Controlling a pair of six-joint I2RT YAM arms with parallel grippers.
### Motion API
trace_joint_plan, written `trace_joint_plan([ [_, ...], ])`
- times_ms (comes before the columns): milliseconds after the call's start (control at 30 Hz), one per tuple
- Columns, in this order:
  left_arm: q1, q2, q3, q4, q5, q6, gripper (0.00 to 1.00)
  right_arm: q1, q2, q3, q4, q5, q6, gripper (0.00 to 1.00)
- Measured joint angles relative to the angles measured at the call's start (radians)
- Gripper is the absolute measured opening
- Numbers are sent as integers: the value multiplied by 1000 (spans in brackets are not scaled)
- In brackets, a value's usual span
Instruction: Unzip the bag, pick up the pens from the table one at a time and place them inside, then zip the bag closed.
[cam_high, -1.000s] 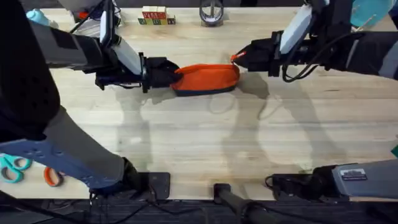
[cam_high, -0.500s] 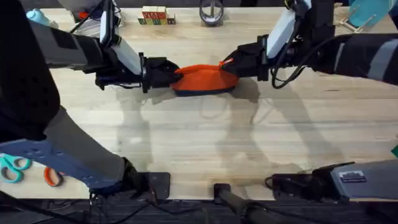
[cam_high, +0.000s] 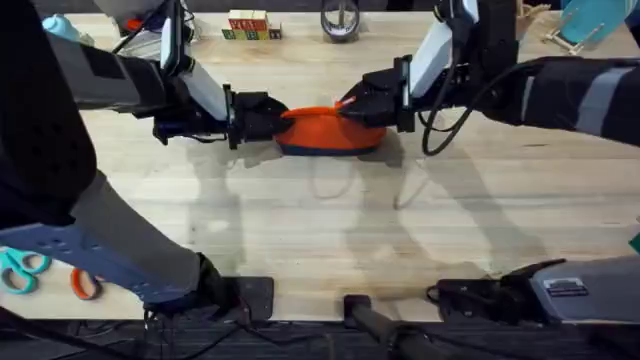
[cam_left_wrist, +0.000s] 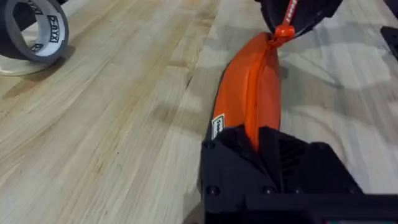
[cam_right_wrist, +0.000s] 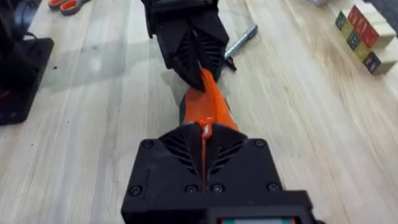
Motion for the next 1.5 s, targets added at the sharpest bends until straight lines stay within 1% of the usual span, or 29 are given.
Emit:
trace_joint_plan([
  [367,0,0,0,0,-3,0,41,71,13,0,71,4,0,31],
  [667,0,0,0,0,-3,0,42,131,29,0,142,70,24,31],
  [1333,0,0,0,-1,-3,0,42,181,29,0,201,146,50,31],
  [1500,0,0,0,-3,-3,0,42,204,67,0,285,166,87,31],
])
